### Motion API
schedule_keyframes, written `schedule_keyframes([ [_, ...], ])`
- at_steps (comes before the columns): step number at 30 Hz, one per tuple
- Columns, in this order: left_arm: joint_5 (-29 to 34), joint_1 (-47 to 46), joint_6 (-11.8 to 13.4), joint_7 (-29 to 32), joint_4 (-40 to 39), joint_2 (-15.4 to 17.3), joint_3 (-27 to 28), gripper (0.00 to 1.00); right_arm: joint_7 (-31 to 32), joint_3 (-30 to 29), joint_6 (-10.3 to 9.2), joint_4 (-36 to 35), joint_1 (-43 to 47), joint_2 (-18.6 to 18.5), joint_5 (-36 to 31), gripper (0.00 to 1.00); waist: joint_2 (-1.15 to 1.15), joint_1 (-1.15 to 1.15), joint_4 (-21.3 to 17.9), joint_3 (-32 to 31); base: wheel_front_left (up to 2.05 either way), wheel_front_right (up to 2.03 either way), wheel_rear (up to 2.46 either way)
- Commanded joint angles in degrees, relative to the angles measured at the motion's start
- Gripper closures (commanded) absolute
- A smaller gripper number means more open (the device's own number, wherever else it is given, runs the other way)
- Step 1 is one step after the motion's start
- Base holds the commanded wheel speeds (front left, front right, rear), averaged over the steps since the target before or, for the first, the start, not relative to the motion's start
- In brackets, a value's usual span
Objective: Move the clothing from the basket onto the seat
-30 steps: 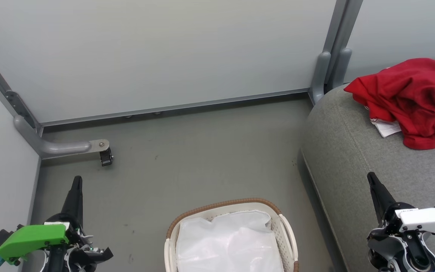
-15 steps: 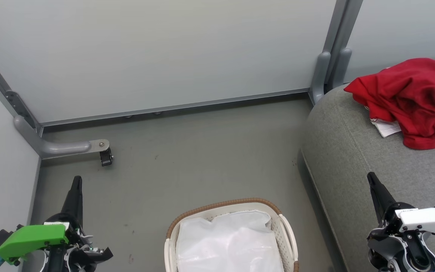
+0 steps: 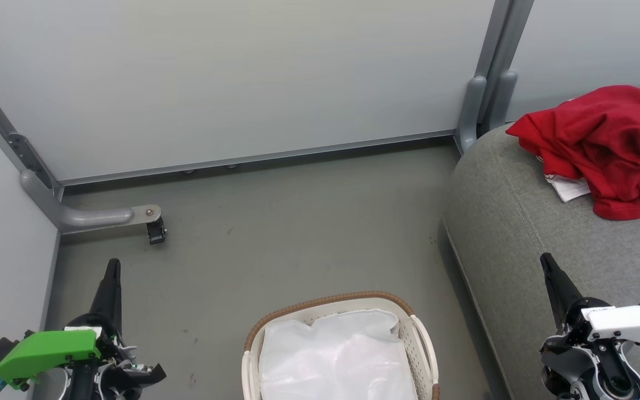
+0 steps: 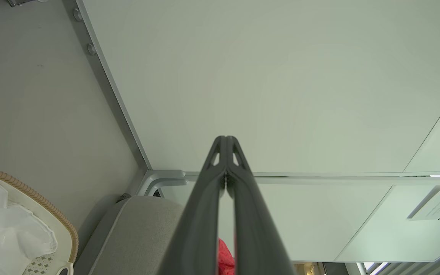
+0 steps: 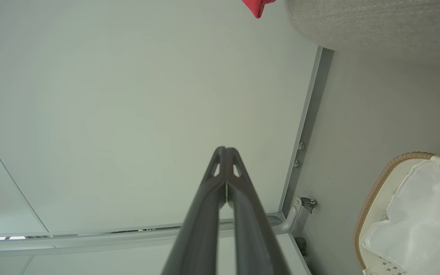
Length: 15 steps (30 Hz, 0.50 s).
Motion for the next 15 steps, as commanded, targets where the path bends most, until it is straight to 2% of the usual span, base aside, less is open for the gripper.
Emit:
schedule_keyframes([
  [1,0.2,-0.6,-0.4,0.1,0.0,0.1,0.2,1.0,0.2,-0.1,-0.02,-0.2,-0.4,-0.3,0.2,1.0,0.59,0.0,0.0,0.0,0.0,0.0,0.0],
  [15,0.2,-0.6,-0.4,0.2,0.0,0.0,0.2,1.0,0.2,-0.1,-0.02,-0.2,-0.4,-0.3,0.2,1.0,0.59,0.0,0.0,0.0,0.0,0.0,0.0],
])
